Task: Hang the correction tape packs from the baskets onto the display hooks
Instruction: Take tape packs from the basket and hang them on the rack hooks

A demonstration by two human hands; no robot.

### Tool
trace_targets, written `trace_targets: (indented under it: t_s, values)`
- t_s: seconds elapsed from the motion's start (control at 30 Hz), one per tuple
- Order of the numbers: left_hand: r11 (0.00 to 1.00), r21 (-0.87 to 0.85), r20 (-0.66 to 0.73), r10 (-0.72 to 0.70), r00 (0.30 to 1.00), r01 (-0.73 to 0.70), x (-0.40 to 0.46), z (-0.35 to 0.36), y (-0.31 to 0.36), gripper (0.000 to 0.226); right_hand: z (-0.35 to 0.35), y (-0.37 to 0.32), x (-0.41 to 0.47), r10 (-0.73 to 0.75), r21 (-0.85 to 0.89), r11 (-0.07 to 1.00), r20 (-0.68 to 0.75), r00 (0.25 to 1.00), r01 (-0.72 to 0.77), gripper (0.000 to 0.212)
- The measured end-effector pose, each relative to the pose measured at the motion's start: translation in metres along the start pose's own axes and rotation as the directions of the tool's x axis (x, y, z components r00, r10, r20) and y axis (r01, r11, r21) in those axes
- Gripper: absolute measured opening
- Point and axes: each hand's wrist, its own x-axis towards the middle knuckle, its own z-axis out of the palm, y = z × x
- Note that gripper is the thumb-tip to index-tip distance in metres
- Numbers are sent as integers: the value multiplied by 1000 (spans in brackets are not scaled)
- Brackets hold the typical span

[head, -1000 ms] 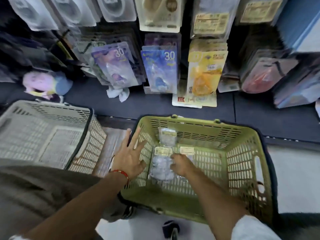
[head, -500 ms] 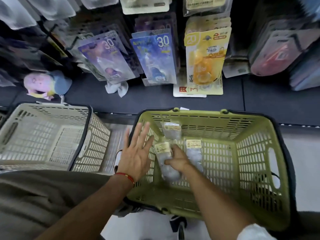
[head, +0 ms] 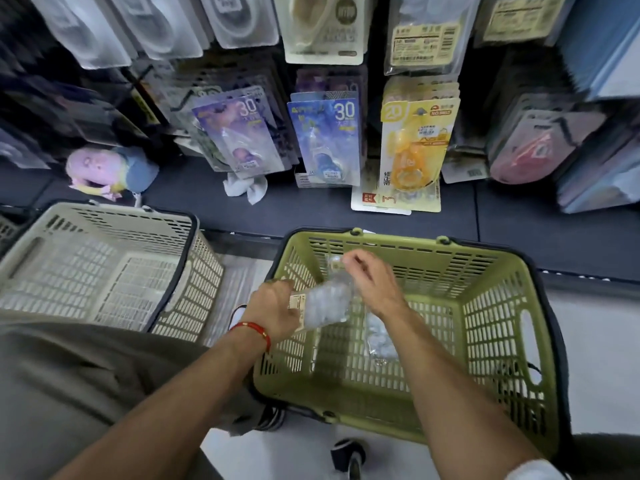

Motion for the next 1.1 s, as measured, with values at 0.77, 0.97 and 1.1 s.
trace_targets:
  t_s: [0.77,0.97,1.1]
  values:
    - [-189,-969,209,-281,937,160,-51,-46,19,32,-122,-8,-53,342,786,587,-25,939,-193,23]
    - [-77,-993,97,-182,978,85,-41,-23,37,50,-101,-56,-55,196,812,554,88,977,-184,47]
    - [-266,-957,160,-149,976,116,-36,-2,45,50,-47,-80,-46,291,542,796,47,955,-269,39]
